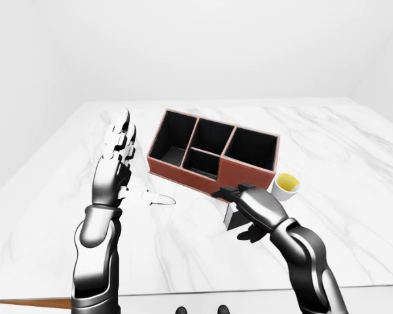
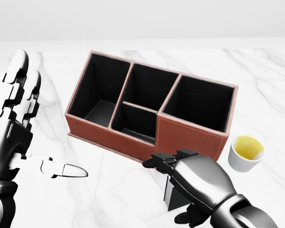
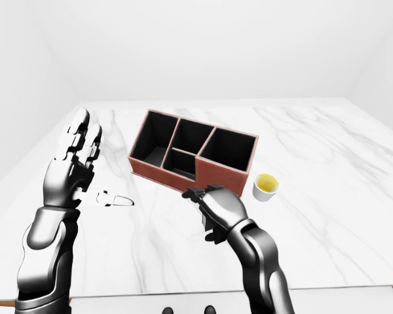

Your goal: Pick up the book and place it in the right compartment of the caddy.

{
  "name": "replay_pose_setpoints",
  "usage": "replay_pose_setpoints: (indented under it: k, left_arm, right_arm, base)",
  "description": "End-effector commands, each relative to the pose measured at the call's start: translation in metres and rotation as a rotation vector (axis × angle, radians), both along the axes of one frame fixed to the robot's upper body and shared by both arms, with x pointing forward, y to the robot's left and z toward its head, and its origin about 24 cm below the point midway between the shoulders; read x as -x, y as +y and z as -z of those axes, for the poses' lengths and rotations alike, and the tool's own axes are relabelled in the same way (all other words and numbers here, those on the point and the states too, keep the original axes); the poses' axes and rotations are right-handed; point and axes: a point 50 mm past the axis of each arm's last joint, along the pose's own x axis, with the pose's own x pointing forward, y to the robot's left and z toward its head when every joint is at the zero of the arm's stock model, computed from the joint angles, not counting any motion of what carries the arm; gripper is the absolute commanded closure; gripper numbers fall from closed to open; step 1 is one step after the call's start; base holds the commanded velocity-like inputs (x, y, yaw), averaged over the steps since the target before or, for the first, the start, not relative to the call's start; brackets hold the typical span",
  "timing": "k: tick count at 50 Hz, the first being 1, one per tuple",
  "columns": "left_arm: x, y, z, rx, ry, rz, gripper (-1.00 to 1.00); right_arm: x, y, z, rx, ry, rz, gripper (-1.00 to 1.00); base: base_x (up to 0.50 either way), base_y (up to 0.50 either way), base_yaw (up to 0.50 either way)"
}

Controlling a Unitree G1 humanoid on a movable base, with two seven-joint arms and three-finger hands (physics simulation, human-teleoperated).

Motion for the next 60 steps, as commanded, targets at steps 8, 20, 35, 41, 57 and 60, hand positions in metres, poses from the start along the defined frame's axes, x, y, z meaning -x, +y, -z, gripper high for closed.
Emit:
replay_pose_setpoints:
  k: [8,20,35,41,57,60]
  left_arm:
    - [-0.001,0.002,0.001,0.002,0.005,0.000,-1.00]
    - [-0.002,0.002,0.005,0.007,0.023,0.002,-1.00]
    - [-0.003,0.002,0.007,0.010,0.034,0.000,-1.00]
    - [-0.003,0.001,0.007,0.009,0.035,0.001,-1.00]
    - [-0.004,0.002,0.010,0.009,0.048,0.001,-1.00]
    - [-0.004,0.002,0.010,0.009,0.048,0.001,-1.00]
  right_arm:
    - [-0.002,0.003,0.004,0.024,0.016,-0.005,-0.36]
    - [-0.009,0.002,0.005,0.041,0.015,0.002,-0.33]
    - [-0.020,-0.001,0.004,0.050,0.019,0.008,-0.33]
    - [-0.024,-0.003,0.009,0.065,0.031,0.024,-0.33]
    - [-0.034,-0.007,0.027,0.123,0.084,0.056,-0.33]
    - [-0.035,-0.007,0.030,0.131,0.089,0.058,-0.33]
  base:
    - [0.00,0.00,0.00]
    - [0.00,0.00,0.00]
    - [0.00,0.00,0.00]
    - [0.00,0.00,0.00]
    - [0.00,0.00,0.00]
    - [0.00,0.00,0.00]
